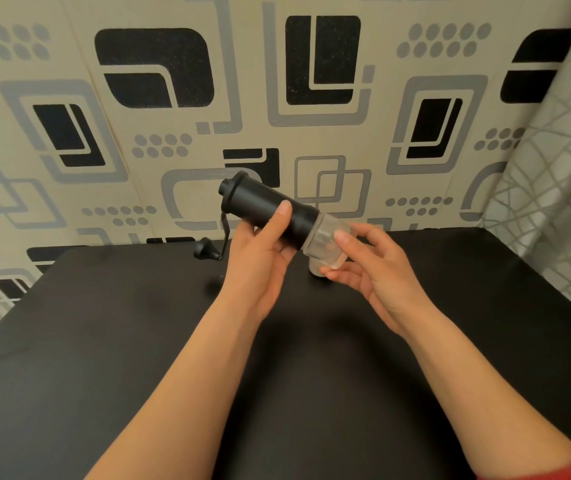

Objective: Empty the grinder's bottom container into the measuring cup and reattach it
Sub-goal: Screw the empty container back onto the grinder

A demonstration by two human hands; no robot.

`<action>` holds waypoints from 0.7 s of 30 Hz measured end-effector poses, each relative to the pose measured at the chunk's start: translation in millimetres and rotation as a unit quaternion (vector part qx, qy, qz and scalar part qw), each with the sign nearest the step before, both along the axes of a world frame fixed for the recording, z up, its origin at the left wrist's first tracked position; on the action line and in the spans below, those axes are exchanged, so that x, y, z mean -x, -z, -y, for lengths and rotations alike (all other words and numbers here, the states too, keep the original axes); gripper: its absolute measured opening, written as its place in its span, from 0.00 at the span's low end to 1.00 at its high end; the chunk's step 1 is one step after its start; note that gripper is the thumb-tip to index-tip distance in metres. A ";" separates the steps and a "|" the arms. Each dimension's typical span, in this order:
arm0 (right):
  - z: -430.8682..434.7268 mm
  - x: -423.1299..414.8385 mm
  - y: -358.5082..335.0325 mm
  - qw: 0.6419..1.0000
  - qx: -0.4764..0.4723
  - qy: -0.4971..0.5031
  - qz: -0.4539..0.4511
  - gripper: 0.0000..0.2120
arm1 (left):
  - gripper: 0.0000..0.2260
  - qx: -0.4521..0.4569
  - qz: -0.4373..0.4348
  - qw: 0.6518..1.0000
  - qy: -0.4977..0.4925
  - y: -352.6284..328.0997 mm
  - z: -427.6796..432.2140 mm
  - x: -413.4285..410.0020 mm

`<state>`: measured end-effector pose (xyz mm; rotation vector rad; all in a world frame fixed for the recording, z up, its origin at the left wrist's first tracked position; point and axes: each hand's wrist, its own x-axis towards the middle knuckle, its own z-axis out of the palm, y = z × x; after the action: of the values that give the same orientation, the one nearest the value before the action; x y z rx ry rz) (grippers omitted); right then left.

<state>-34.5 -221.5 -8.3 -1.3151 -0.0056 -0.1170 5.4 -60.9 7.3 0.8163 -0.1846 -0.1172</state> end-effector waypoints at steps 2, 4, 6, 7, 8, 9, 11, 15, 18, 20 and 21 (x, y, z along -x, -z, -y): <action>-0.1 0.7 -0.8 1.000 -0.020 -0.011 -0.005 0.32 | 0.22 -0.005 0.001 1.000 -0.001 0.2 -0.1 0.5; 0.0 1.7 -0.8 0.999 -0.033 -0.034 -0.001 0.30 | 0.22 -0.006 0.000 1.000 -0.004 0.2 -0.6 0.3; 0.2 1.9 -0.6 0.998 -0.038 -0.051 0.005 0.25 | 0.21 -0.002 -0.005 1.000 -0.008 -0.3 -1.3 0.0; 0.1 2.0 -0.6 0.998 -0.037 -0.053 0.007 0.24 | 0.21 -0.001 -0.006 1.000 -0.008 -0.5 -1.6 -0.2; 0.0 1.8 -0.6 0.998 -0.033 -0.052 0.008 0.23 | 0.21 -0.002 -0.006 1.000 -0.008 -0.5 -1.6 -0.2; 0.1 1.7 -0.8 0.998 -0.028 -0.050 0.008 0.23 | 0.21 -0.003 -0.005 1.000 -0.007 -0.4 -1.2 -0.1; 0.3 1.7 -1.2 0.999 -0.024 -0.047 0.005 0.25 | 0.21 -0.006 -0.003 1.000 -0.005 -0.3 -0.4 0.2; 0.3 1.3 -2.2 0.999 -0.012 -0.037 -0.005 0.32 | 0.22 0.000 0.001 1.000 -0.003 -1.7 -0.7 1.1; -0.1 0.9 -2.1 0.999 -0.010 -0.040 -0.006 0.30 | 0.23 0.003 0.001 1.000 -0.001 -1.8 -0.4 1.8; 0.2 0.8 -2.4 0.999 -0.010 -0.044 -0.010 0.28 | 0.23 0.003 0.001 1.000 0.000 -1.5 0.0 1.9; 0.5 0.9 -2.7 0.999 -0.013 -0.049 -0.013 0.29 | 0.23 0.004 0.000 1.000 0.001 -1.3 0.0 1.8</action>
<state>-35.3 -222.0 -5.5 -1.2879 -0.0459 -0.0164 3.6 -60.9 8.6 0.8088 -0.1851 -0.1180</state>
